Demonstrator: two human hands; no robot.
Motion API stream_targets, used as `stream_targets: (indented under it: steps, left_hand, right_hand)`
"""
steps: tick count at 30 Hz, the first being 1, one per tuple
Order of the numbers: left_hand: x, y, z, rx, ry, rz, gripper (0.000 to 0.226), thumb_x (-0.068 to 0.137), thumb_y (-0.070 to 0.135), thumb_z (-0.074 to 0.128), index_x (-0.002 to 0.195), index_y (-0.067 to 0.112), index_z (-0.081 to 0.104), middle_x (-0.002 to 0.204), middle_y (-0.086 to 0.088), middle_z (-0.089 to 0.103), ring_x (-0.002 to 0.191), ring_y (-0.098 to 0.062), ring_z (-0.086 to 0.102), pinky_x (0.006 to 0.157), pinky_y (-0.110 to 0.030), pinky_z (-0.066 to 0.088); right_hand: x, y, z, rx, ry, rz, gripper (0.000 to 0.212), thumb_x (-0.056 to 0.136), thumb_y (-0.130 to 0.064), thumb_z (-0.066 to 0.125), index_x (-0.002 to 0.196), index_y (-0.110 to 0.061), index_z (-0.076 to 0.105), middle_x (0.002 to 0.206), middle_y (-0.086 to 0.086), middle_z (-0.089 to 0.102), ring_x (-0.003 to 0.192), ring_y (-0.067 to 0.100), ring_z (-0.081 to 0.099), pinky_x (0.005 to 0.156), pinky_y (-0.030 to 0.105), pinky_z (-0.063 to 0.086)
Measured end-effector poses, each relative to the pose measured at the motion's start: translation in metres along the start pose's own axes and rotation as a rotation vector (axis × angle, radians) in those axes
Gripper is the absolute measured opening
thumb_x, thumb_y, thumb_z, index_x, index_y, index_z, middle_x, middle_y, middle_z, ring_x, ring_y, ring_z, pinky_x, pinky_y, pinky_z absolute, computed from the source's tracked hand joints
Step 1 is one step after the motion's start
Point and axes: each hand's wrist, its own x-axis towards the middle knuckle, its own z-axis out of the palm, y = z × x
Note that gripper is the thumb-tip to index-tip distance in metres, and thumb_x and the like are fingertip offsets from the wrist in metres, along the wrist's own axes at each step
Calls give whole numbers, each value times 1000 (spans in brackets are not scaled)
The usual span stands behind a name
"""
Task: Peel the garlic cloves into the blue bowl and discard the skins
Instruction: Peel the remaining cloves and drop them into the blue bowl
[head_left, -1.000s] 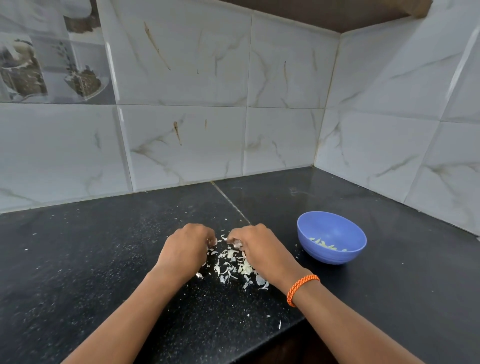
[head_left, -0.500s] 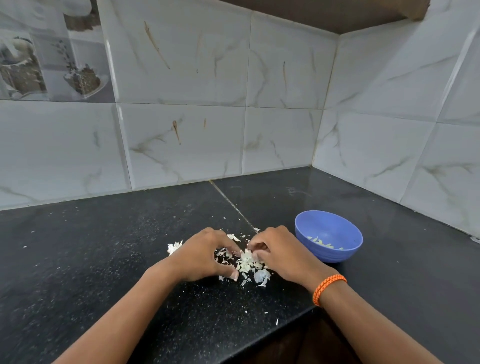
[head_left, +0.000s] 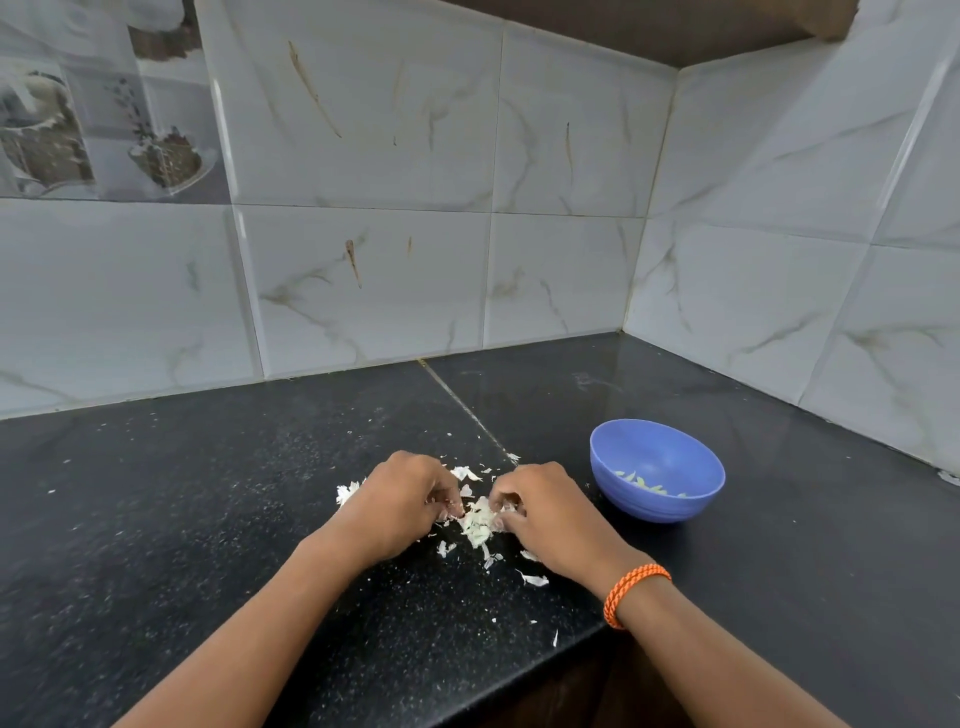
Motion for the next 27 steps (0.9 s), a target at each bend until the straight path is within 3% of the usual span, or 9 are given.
stream_targets:
  steps: [3, 6, 11, 13, 16, 19, 22, 27]
  left_hand:
    - [-1, 0, -4, 56, 76, 52, 28, 97, 12, 65, 94, 34, 81, 97, 16, 67, 88, -4, 62, 82, -33, 57]
    - [-2, 4, -6, 93, 121, 69, 27, 102, 18, 60, 103, 36, 79, 101, 16, 64, 100, -6, 56, 84, -32, 53]
    - [-1, 2, -1, 30, 149, 42, 18, 103, 26, 65, 112, 37, 77, 109, 20, 68, 109, -7, 52, 89, -32, 50]
    - [-1, 1, 3, 22, 174, 29, 16, 102, 28, 67, 110, 37, 77, 109, 20, 69, 109, -8, 53, 89, -30, 49]
    - [-1, 3, 5, -55, 182, 41, 15, 97, 31, 73, 109, 38, 78, 103, 20, 71, 103, -6, 58, 89, -31, 52]
    - [-1, 6, 5, -178, 170, 30, 10, 91, 34, 82, 100, 39, 80, 88, 20, 75, 86, -5, 67, 80, -35, 58]
    - [0, 7, 5, -208, 193, 9, 3, 91, 40, 84, 92, 38, 82, 80, 19, 76, 78, -4, 70, 73, -35, 58]
    - [0, 1, 2, -226, 246, -71, 3, 91, 38, 85, 89, 40, 84, 80, 22, 77, 78, -1, 71, 74, -35, 61]
  right_hand:
    - [9, -5, -6, 24, 55, -22, 21, 99, -11, 69, 93, -30, 76, 93, -6, 68, 74, 4, 59, 60, 12, 35]
    - [14, -13, -13, 50, 103, -56, 18, 104, -15, 64, 93, -21, 77, 86, -9, 67, 74, 3, 61, 61, 14, 38]
    - [18, -12, -12, 40, 90, -51, 17, 106, -20, 61, 95, -21, 75, 88, -8, 69, 76, 7, 63, 66, 24, 48]
    - [17, -12, -13, 39, 91, -47, 14, 102, -18, 67, 92, -22, 76, 83, -9, 68, 68, 6, 61, 59, 17, 42]
    - [15, -13, -11, 67, 128, -53, 12, 96, -15, 73, 88, -23, 76, 79, -9, 68, 65, 9, 62, 56, 18, 44]
    - [16, -13, -7, 124, 169, -52, 14, 93, -16, 77, 84, -26, 75, 79, -8, 70, 67, 15, 66, 63, 33, 56]
    - [16, -10, -3, 200, 176, -46, 13, 92, -20, 81, 83, -27, 76, 77, -10, 71, 68, 11, 67, 66, 34, 58]
    - [16, -3, 0, 233, 210, -44, 22, 105, -15, 63, 96, -26, 80, 76, -11, 73, 74, 8, 70, 74, 38, 61]
